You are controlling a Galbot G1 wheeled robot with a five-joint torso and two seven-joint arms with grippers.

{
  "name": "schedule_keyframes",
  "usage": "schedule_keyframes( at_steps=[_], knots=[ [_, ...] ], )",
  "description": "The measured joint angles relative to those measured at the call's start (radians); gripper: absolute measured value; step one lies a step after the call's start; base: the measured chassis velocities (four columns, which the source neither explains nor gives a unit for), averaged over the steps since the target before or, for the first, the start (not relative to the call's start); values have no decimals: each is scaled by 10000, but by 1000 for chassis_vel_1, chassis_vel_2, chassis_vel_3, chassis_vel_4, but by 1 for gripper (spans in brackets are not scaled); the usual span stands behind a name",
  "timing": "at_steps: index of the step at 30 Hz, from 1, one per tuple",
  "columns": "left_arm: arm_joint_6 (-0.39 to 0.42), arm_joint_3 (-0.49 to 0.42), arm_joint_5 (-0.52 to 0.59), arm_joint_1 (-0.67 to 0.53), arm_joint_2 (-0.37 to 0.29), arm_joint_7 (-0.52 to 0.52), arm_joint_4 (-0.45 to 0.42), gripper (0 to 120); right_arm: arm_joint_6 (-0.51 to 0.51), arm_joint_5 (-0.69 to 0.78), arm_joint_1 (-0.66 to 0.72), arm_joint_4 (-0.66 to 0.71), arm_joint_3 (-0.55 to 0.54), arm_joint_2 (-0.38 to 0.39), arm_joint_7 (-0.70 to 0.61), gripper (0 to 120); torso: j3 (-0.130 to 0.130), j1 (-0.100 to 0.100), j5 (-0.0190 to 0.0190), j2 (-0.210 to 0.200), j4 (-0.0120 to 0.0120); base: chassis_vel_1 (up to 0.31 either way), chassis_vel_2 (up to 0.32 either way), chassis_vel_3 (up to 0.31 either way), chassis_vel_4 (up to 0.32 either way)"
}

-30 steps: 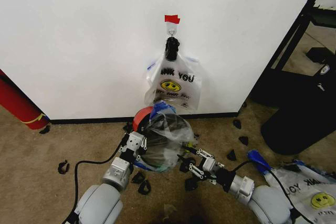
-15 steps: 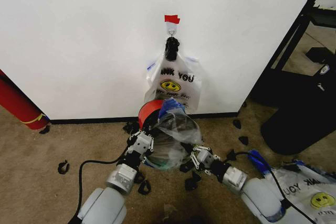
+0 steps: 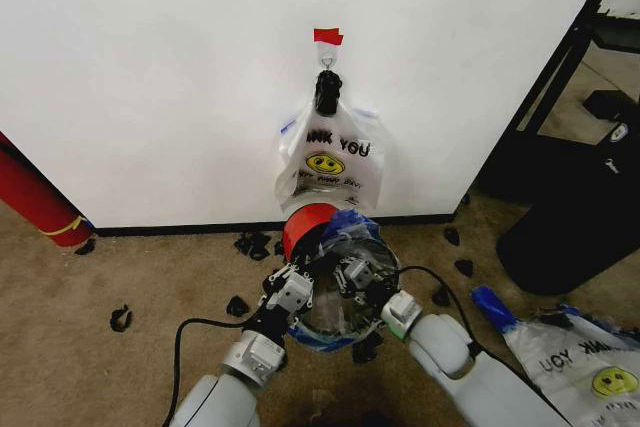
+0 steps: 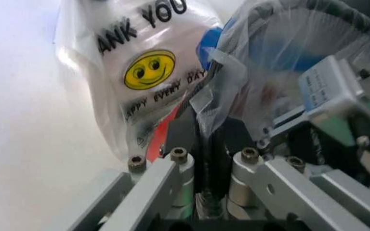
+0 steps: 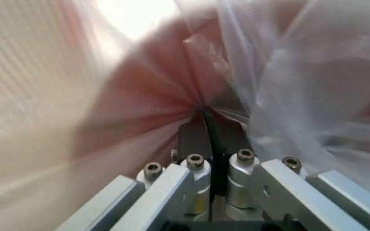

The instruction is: Pick up the garbage bag from the wall and place it over the trash bin.

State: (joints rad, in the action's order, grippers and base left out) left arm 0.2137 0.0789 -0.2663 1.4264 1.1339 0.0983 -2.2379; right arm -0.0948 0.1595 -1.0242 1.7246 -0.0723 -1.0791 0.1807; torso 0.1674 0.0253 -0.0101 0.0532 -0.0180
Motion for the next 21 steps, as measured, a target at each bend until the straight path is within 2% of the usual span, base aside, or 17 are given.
schedule_keyframes(
  at_steps=[6, 10, 11, 16, 21],
  knots=[
    [-276, -166, -346, -50, 159, 13, 253, 4, 16, 557, 340, -304, -497, -187, -289, 0, 0, 0, 0, 0, -1, 0, 0, 0, 0],
    [-686, -302, -1095, -91, 432, 41, 623, 4, 658, 1497, 504, -214, -1017, -289, -1675, 0, 0, 0, 0, 0, -1, 0, 0, 0, 0],
    [-686, -302, -1095, -91, 432, 41, 623, 4, 658, 1497, 504, -214, -1017, -289, -1675, 0, 0, 0, 0, 0, -1, 0, 0, 0, 0],
    [-929, -373, -1402, -189, 546, 156, 1066, 4, 2061, 3734, 585, 672, -1606, -238, -4101, 0, 0, 0, 0, 0, -1, 0, 0, 0, 0],
    [-939, -424, -1405, -238, 580, 181, 1103, 4, 2823, 5533, 772, 1313, -1967, -375, -6336, 0, 0, 0, -1, 0, 0, 0, 0, 0, 0]
  ],
)
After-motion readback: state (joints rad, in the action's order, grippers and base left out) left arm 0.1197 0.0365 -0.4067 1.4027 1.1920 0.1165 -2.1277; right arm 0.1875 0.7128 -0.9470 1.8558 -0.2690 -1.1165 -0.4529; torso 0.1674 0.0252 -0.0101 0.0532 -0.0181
